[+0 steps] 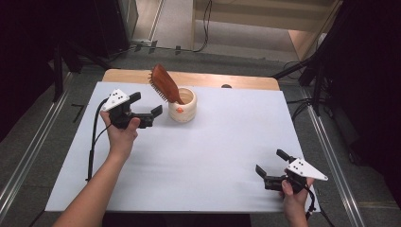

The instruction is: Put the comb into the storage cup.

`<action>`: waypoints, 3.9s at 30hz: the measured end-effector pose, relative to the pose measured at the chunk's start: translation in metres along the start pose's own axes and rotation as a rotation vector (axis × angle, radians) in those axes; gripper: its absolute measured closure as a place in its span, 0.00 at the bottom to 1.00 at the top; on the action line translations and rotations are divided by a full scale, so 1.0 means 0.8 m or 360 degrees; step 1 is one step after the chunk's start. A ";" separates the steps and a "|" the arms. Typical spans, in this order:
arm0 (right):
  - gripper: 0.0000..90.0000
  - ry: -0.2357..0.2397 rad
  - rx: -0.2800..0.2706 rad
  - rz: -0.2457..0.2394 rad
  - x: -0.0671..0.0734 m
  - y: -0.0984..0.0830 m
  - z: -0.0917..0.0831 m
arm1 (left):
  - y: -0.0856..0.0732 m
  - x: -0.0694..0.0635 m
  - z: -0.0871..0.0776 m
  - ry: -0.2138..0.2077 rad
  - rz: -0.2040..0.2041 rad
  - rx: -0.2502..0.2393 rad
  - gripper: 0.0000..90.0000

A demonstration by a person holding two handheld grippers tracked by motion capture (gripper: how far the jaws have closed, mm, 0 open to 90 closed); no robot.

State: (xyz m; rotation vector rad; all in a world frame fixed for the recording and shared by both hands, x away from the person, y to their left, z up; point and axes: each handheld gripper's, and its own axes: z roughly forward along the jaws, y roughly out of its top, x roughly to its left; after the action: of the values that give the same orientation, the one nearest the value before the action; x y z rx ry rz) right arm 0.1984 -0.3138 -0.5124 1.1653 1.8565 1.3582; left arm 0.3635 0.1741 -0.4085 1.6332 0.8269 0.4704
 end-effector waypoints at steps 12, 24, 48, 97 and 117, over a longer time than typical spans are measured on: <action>0.00 -0.0002 0.0002 0.0000 0.000 0.000 0.000 | -0.007 -0.009 -0.026 -0.0015 0.0035 -0.0022 0.00; 0.00 -0.0005 0.0006 -0.0005 0.000 0.000 0.000 | -0.020 -0.016 -0.054 -0.0002 0.0083 -0.0021 0.00; 0.00 -0.0013 0.0000 -0.0005 0.001 0.000 0.000 | -0.060 -0.012 -0.123 0.0104 0.0119 -0.0023 0.00; 0.00 -0.0025 0.0003 -0.0006 0.001 -0.001 0.000 | -0.138 0.047 -0.207 0.0309 0.0083 0.0114 0.00; 0.00 -0.0027 0.0010 -0.0013 0.001 -0.001 0.001 | -0.147 0.055 -0.211 0.0290 0.0038 0.0096 0.00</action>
State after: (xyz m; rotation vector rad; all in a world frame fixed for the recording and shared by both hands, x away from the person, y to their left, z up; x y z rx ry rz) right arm 0.1986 -0.3125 -0.5134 1.1681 1.8529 1.3347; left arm 0.2439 0.3280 -0.4882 1.6746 0.9655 0.6236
